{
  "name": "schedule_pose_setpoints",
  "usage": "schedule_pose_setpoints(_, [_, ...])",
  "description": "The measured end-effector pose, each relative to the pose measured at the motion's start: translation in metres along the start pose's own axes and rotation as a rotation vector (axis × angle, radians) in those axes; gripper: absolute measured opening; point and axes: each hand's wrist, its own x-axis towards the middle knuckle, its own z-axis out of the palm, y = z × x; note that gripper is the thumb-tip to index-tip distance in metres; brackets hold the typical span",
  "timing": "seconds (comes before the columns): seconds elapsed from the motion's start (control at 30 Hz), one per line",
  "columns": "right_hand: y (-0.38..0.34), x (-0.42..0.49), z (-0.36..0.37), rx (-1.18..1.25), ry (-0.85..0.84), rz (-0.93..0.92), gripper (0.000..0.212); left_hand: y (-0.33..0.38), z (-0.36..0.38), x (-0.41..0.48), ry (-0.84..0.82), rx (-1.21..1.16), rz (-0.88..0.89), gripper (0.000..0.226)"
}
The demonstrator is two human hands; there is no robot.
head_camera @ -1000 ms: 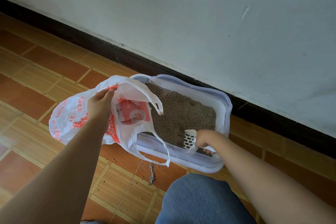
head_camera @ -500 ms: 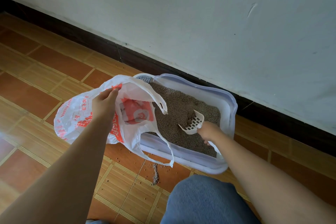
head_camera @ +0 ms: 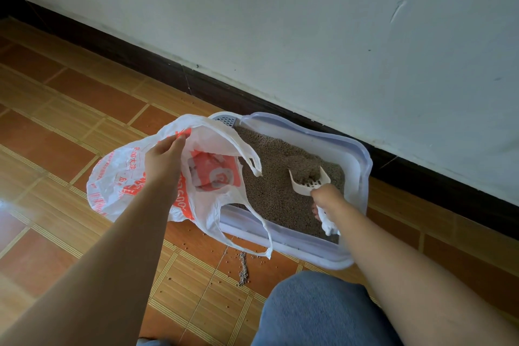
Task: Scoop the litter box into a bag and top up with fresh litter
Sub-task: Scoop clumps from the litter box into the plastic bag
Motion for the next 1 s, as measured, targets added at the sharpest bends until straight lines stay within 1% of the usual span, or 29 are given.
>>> schedule_pose_setpoints(0.03, [-0.002,0.0,0.0,-0.001,0.007,-0.004,0.029,0.0,0.0,0.001,-0.001,0.002,-0.001,0.03])
schedule_pose_setpoints(0.17, [-0.013,0.0,0.007,-0.008,0.003,-0.082,0.018,-0.001,0.0,0.002,0.005,0.002,-0.005,0.029])
schedule_pose_setpoints(0.3, [-0.014,-0.002,0.018,-0.157,0.02,-0.252,0.015,0.0,-0.001,0.004,0.005,0.0,-0.01,0.028])
schedule_pose_setpoints(0.43, [-0.004,-0.003,0.023,-0.123,0.04,-0.317,0.017,0.0,-0.001,0.004,0.013,-0.001,-0.017,0.027])
schedule_pose_setpoints(0.53, [0.004,-0.006,0.022,-0.045,-0.013,-0.355,0.018,0.0,-0.001,0.004,0.01,-0.008,-0.016,0.028])
schedule_pose_setpoints(0.77, [0.003,-0.022,0.012,-0.134,-0.095,-0.506,0.015,0.002,0.0,0.003,-0.001,-0.026,0.001,0.032])
schedule_pose_setpoints(1.0, [0.007,-0.039,0.004,-0.188,-0.109,-0.644,0.01,0.004,-0.008,0.003,0.019,-0.017,-0.008,0.031])
